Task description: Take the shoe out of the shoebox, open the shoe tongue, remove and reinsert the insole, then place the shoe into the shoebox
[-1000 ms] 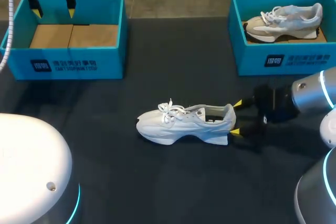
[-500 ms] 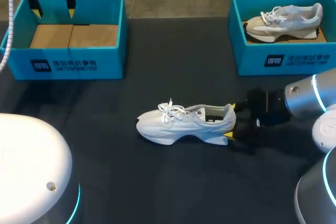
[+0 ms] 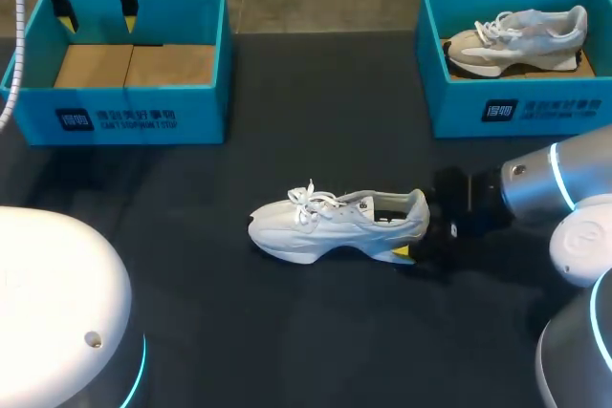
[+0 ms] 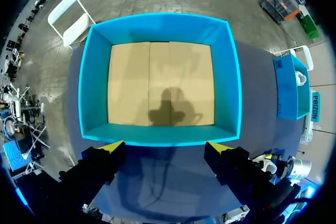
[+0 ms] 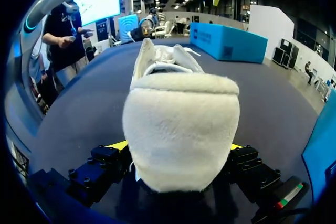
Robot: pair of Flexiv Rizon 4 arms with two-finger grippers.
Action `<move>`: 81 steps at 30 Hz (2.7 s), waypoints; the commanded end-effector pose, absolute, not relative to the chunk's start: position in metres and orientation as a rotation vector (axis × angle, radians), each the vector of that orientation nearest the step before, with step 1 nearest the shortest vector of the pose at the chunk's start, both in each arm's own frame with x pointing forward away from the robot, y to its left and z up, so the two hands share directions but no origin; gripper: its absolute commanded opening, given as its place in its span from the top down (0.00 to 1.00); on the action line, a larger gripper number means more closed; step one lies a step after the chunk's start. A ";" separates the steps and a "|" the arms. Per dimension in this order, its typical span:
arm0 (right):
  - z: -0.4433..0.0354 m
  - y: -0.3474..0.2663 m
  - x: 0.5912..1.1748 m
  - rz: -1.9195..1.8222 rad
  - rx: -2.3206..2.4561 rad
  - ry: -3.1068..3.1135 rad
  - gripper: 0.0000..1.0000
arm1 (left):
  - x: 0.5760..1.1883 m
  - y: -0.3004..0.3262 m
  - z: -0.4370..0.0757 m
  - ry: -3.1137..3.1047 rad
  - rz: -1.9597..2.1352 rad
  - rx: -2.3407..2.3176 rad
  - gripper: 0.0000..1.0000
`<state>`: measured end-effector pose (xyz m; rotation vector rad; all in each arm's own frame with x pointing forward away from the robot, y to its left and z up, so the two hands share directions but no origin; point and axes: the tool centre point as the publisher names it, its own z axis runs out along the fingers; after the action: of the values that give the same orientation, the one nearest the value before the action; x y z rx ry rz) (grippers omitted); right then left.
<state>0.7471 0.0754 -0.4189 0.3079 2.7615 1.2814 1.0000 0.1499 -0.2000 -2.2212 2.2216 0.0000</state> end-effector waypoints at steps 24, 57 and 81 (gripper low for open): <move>-0.431 0.080 0.760 1.278 0.223 2.805 1.00 | 1.000 0.150 -0.200 2.222 0.000 -2.221 0.00; -0.433 0.080 0.761 1.274 0.224 2.808 1.00 | 0.971 0.128 -0.199 2.198 -0.034 -2.212 0.00; -0.433 0.080 0.761 1.274 0.224 2.808 1.00 | 0.872 -0.013 -0.202 2.200 -0.012 -2.163 0.00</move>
<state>0.7558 0.0804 -0.4278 0.2227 2.8084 1.2778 0.8778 0.0022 -0.1983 -2.1819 2.2209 -0.0165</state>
